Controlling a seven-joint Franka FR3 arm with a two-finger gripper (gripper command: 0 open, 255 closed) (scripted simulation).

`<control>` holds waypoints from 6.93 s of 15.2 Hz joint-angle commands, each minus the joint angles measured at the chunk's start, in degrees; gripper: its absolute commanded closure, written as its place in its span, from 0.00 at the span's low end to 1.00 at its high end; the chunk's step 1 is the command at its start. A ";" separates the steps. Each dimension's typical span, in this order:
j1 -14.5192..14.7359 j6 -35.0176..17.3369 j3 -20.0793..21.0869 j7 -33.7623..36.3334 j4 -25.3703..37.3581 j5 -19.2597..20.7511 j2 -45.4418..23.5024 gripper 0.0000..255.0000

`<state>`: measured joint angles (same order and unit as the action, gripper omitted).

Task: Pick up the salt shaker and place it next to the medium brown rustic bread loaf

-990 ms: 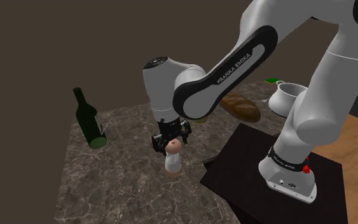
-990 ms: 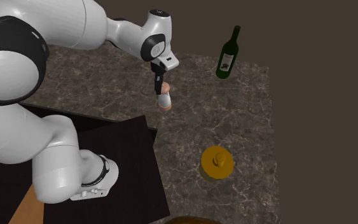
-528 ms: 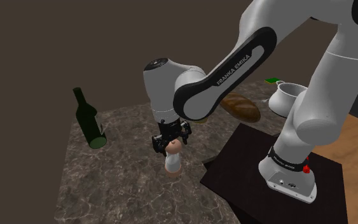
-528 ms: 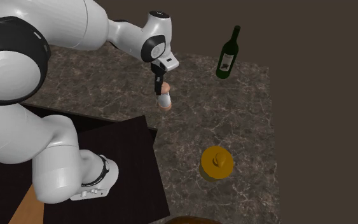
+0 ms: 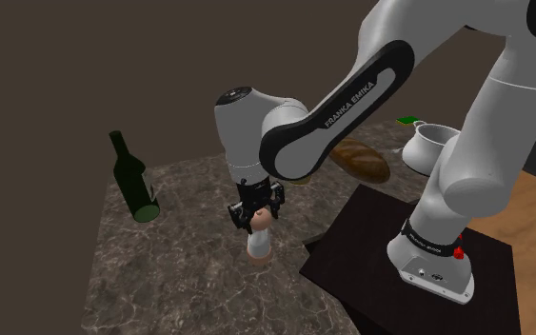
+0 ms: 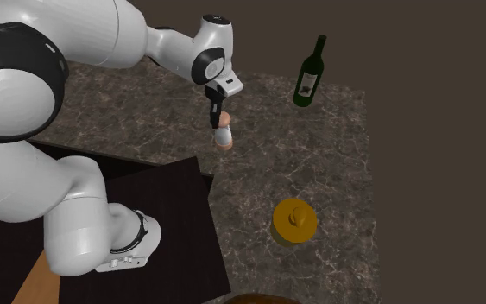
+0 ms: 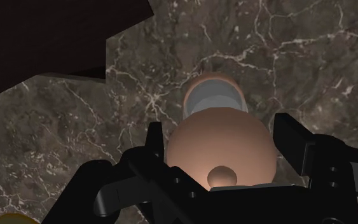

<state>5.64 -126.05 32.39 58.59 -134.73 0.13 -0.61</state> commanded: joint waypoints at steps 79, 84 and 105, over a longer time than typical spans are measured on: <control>-13.85 35.86 -30.57 -44.33 16.20 5.50 22.20 1.00; -16.48 34.70 -35.13 -50.92 19.10 7.79 18.92 1.00; -20.41 23.30 -41.83 -59.47 16.59 9.91 11.36 1.00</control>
<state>-14.75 -101.88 -9.39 -0.96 -117.49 10.02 10.94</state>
